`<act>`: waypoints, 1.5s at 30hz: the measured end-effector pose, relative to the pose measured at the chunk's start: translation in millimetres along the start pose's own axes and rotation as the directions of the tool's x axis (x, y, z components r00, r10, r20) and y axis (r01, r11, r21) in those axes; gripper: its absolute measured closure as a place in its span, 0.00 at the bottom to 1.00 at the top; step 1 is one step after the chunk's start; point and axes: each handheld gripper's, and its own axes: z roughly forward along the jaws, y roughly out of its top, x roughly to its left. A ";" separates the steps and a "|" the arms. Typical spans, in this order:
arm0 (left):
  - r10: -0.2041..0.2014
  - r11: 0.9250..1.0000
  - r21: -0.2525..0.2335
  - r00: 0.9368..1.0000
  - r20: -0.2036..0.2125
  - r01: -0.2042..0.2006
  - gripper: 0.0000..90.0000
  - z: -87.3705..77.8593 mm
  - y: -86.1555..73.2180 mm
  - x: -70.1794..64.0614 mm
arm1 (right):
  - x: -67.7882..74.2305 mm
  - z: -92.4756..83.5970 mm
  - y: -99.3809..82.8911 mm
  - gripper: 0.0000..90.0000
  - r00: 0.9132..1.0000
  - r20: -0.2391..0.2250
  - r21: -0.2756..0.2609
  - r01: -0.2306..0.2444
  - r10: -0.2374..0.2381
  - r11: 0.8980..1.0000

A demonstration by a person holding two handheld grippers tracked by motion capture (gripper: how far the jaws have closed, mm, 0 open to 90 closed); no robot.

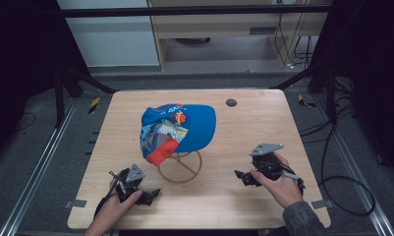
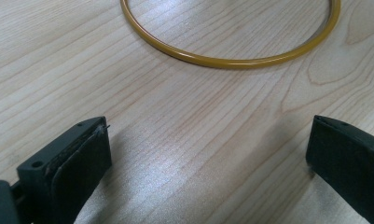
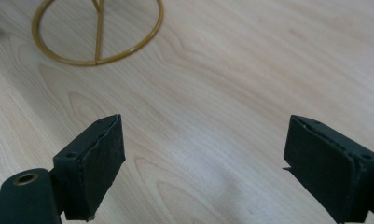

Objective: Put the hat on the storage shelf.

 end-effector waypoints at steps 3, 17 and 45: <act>0.004 1.000 0.003 1.000 0.000 -0.004 0.00 -0.2 0.0 0.2 | 1.1 9.3 -10.4 0.14 1.000 -0.003 0.011 -0.010 0.010 1.000; 0.004 1.000 0.003 1.000 0.000 -0.004 0.00 -0.2 0.0 0.2 | -2.9 41.8 -33.7 0.14 0.996 0.017 0.027 -0.083 0.083 0.996; 0.004 1.000 0.003 1.000 0.001 -0.004 0.00 -0.1 0.1 0.1 | 6.5 62.4 -44.7 0.11 0.988 0.114 -0.039 -0.097 0.101 0.994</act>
